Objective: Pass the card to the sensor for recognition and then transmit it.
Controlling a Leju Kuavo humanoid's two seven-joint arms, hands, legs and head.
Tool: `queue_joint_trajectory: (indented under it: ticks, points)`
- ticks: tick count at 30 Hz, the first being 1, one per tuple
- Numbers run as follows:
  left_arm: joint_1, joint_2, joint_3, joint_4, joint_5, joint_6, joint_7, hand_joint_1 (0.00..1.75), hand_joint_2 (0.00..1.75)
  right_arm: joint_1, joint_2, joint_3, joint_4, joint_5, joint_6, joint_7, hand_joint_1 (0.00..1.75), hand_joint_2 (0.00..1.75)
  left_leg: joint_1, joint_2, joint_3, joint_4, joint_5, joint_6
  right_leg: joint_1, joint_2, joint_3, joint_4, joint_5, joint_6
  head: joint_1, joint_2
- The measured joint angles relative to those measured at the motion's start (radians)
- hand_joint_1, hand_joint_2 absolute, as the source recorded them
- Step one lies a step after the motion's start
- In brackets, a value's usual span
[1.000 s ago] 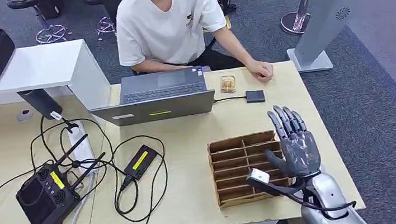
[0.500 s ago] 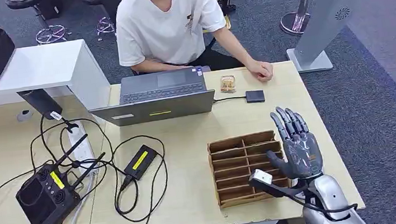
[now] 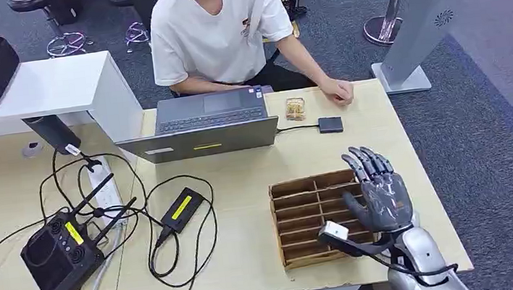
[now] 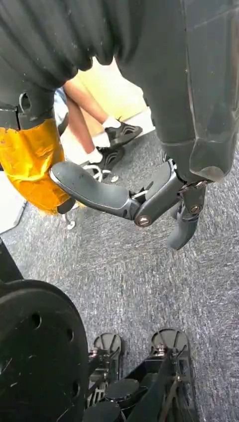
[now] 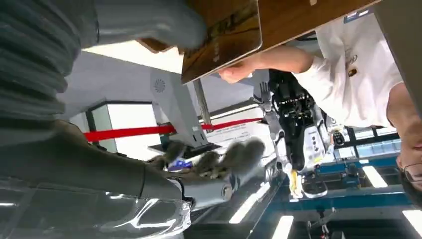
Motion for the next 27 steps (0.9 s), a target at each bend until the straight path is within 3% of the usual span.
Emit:
queue_joint_trajectory:
  ticks: [14, 15, 16, 19, 20, 22, 24, 27]
  points:
    - [0.0, -0.01, 0.0, -0.031, 0.029, -0.006, 0.003, 0.0, 1.75, 0.016, -0.028, -0.003, -0.027, -0.089, 0.023, -0.02, 1.75, 1.75, 0.0, 0.0, 0.002, 0.002, 0.0, 0.0, 0.0, 0.0, -0.001, -0.001, 0.0, 0.0, 0.0, 0.0]
    - [-0.01, -0.024, -0.012, -0.014, 0.009, 0.054, 0.013, 0.0, 1.75, 0.037, -0.04, -0.008, -0.048, -0.102, 0.025, -0.027, 1.75, 1.75, -0.001, -0.001, 0.002, 0.002, 0.0, 0.0, -0.001, -0.001, -0.003, -0.002, 0.0, 0.0, -0.001, 0.0]
    - [-0.024, -0.027, -0.04, 0.037, -0.008, 0.168, 0.043, 0.0, 1.75, 0.068, -0.059, -0.015, -0.087, -0.111, 0.03, -0.03, 1.75, 1.75, -0.003, -0.006, 0.001, 0.002, 0.0, 0.001, -0.002, -0.006, -0.002, -0.002, -0.001, 0.001, 0.0, 0.0]
    - [-0.088, -0.063, -0.123, 0.199, -0.02, 0.685, 0.109, 0.0, 1.75, 0.143, -0.102, -0.034, -0.182, -0.119, 0.038, -0.032, 1.75, 1.75, -0.002, -0.011, -0.005, 0.002, 0.002, 0.003, -0.002, -0.012, 0.0, -0.001, 0.0, 0.002, 0.0, 0.0]
    - [-0.107, -0.075, -0.139, 0.237, -0.021, 0.806, 0.11, 0.0, 1.75, 0.158, -0.111, -0.037, -0.203, -0.119, 0.041, -0.032, 1.75, 1.75, -0.002, -0.008, -0.005, 0.002, 0.001, 0.003, -0.002, -0.009, 0.0, -0.001, 0.0, 0.002, 0.001, 0.0]
    - [-0.129, -0.079, -0.16, 0.295, -0.021, 0.879, 0.108, 0.0, 1.75, 0.175, -0.12, -0.043, -0.232, -0.118, 0.05, -0.032, 1.75, 1.75, -0.002, -0.003, -0.003, 0.002, 0.0, 0.003, -0.001, -0.003, 0.0, -0.002, 0.002, 0.003, 0.001, 0.0]
    - [-0.142, -0.076, -0.175, 0.33, -0.021, 0.827, 0.105, 0.0, 1.75, 0.186, -0.13, -0.048, -0.251, -0.118, 0.051, -0.032, 1.75, 1.75, -0.003, -0.002, -0.002, 0.002, 0.0, 0.003, -0.003, -0.001, -0.001, -0.002, 0.002, 0.003, -0.001, 0.0]
    - [-0.146, -0.063, -0.179, 0.351, 0.015, 0.814, 0.12, 0.0, 1.75, 0.182, -0.129, -0.048, -0.263, -0.076, 0.085, -0.012, 1.75, 1.75, -0.002, -0.002, -0.002, 0.002, 0.0, 0.003, -0.002, -0.001, -0.001, -0.002, 0.002, 0.003, 0.0, 0.0]
